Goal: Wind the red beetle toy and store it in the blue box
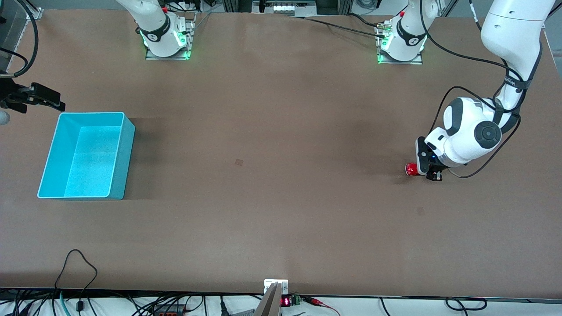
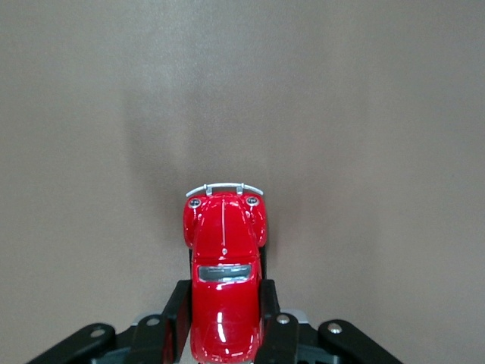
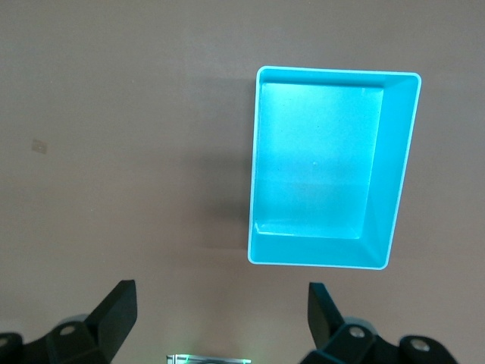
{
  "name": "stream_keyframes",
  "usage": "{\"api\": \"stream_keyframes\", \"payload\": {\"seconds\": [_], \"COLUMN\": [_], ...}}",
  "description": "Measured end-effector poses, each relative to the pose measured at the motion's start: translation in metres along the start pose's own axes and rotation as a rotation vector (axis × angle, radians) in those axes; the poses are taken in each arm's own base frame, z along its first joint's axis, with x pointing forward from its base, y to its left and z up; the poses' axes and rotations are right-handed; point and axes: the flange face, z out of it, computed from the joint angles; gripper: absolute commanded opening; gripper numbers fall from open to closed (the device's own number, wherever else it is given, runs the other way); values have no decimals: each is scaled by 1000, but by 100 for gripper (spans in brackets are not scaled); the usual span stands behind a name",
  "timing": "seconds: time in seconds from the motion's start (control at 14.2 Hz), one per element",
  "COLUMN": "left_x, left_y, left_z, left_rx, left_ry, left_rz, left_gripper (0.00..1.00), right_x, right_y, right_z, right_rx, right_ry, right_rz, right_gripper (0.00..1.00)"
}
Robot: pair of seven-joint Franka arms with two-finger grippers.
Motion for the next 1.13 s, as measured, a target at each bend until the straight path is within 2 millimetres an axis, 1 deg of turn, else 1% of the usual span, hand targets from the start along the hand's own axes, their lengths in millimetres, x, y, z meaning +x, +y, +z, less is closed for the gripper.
{"api": "stream_keyframes", "payload": {"seconds": [0.14, 0.28, 0.63, 0.78, 0.99, 1.13], "left_x": [-1, -12, -79, -100, -126, -132], "left_y": [0, 0, 5, 8, 10, 10], "left_z": [0, 0, 0, 0, -1, -1], "left_rx": [0, 0, 8, 11, 16, 17], "left_ry": [0, -2, -2, -1, 0, 0], "left_rz": [12, 34, -26, -33, -16, -12], "left_gripper": [4, 4, 5, 5, 6, 8], "right_x": [0, 0, 0, 0, 0, 0], "right_y": [0, 0, 0, 0, 0, 0], "right_z": [0, 0, 0, 0, 0, 0], "right_rx": [0, 0, 0, 0, 0, 0], "right_ry": [0, 0, 0, 0, 0, 0], "right_rz": [0, 0, 0, 0, 0, 0], "right_gripper": [100, 100, 100, 100, 100, 100]}}
